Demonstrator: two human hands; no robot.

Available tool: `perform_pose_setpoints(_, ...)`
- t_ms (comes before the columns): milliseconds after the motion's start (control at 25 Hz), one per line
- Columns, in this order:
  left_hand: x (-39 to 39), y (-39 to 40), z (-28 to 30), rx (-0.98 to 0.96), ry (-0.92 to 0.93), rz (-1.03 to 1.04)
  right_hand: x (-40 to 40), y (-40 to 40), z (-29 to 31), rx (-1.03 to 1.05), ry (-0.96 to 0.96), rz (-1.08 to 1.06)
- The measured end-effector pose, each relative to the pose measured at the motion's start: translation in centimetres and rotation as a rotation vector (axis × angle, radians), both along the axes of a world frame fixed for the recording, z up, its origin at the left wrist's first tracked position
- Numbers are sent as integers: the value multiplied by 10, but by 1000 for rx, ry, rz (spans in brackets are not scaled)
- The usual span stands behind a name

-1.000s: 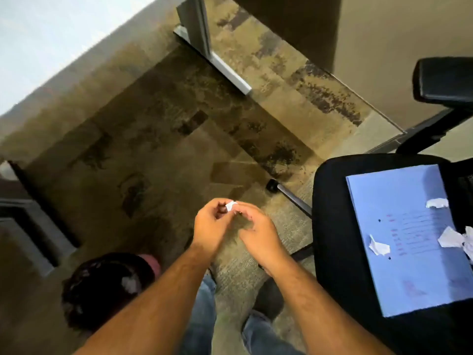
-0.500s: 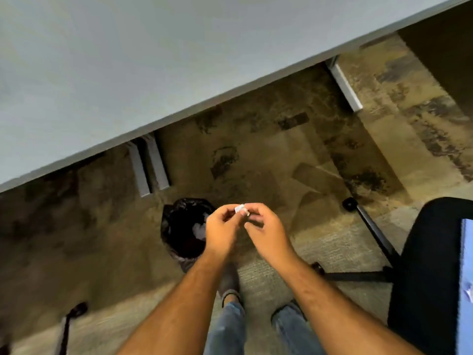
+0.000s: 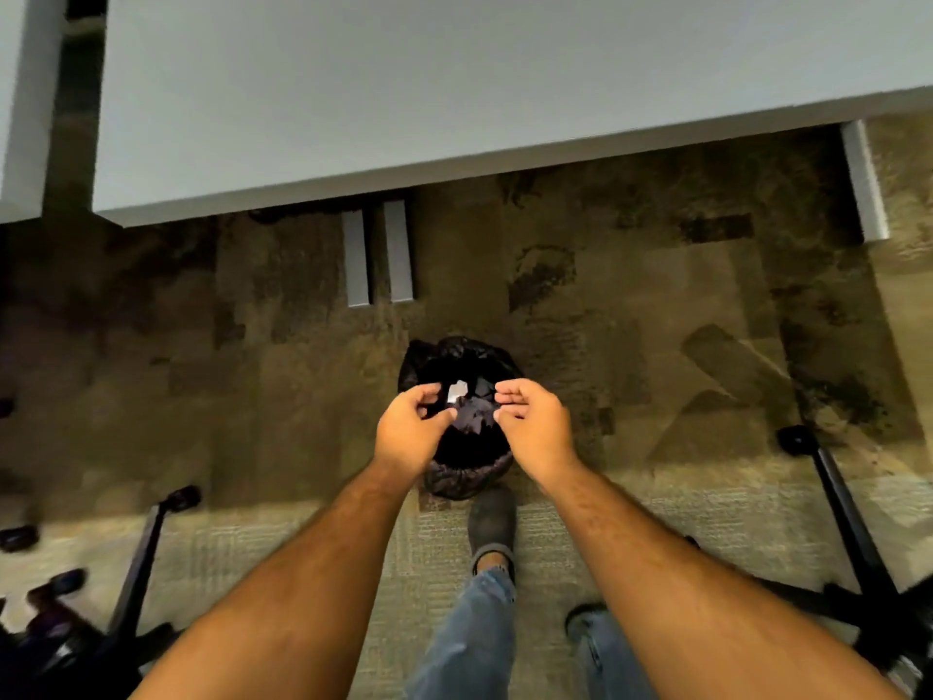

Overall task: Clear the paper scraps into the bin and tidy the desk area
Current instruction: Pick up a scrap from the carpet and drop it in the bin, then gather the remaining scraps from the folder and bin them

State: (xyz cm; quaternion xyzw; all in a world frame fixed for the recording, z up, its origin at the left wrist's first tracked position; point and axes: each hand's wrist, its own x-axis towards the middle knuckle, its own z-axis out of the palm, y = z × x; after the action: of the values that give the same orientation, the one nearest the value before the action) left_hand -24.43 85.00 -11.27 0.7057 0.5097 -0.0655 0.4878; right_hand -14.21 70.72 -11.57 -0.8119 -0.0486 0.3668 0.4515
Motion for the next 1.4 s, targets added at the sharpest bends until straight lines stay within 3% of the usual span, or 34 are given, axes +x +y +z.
perform_pose_setpoints(280, -25, 32, -33, 5, 130, -173, -5, 18, -11, -131, -89, 140)
perform_pose_setpoints(520, -5, 6, -9, -11, 93, -211, 1, -16, 2, -107, -117, 105)
perform_pose_setpoints(680, 40, -36, 19, 7, 53, -347, 12, -81, 23, -117, -116, 6)
perform_pose_setpoints(880, 116, -145, 50, 6, -58, -525, 32, -208, 58, -107, -198, -242)
perform_pose_setpoints(1080, 187, -322, 71, -73, -171, -752, 43, -374, 83, -154, -234, -568)
perform_pose_setpoints(1400, 215, -598, 75, -160, -225, -1114, 26, -625, 85, -227, -194, -999)
